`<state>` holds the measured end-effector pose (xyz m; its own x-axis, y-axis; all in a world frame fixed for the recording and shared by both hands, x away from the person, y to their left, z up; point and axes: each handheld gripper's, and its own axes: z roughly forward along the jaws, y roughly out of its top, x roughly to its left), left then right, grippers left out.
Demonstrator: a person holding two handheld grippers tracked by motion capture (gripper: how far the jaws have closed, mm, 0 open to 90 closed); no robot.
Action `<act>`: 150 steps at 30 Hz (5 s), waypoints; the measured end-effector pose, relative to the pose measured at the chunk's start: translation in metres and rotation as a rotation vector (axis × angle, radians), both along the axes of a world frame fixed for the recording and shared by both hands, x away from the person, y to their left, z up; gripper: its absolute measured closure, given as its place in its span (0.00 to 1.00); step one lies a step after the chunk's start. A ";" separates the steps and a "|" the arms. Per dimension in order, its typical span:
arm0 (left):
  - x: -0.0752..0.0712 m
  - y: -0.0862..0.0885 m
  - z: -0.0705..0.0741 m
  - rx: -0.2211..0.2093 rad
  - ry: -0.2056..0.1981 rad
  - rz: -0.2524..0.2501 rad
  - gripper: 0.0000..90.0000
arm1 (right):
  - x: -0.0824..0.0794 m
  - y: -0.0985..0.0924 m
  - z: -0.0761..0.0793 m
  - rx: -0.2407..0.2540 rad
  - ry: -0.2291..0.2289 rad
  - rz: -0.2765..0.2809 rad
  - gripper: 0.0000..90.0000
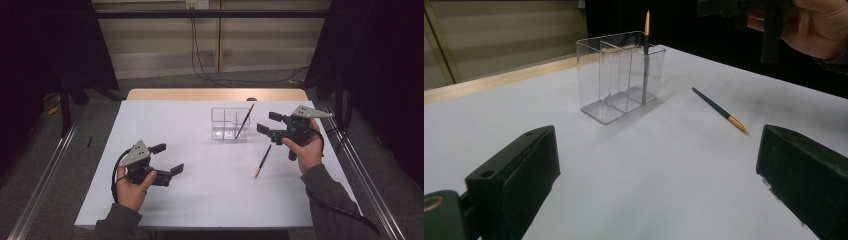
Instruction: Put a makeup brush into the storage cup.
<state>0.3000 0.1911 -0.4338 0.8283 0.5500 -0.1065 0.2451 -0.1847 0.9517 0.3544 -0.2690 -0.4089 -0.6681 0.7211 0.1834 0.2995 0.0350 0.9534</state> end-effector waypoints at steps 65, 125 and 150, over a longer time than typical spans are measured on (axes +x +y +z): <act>0.002 -0.001 -0.001 0.008 0.005 0.013 0.04 | -0.011 -0.011 -0.013 -0.107 0.106 0.058 0.19; 0.000 0.001 -0.001 -0.001 0.016 0.016 0.04 | 0.011 0.013 -0.010 -0.553 0.368 0.263 0.14; 0.000 0.001 -0.002 0.011 0.017 0.015 0.04 | 0.012 0.020 -0.014 -0.658 0.397 0.312 0.14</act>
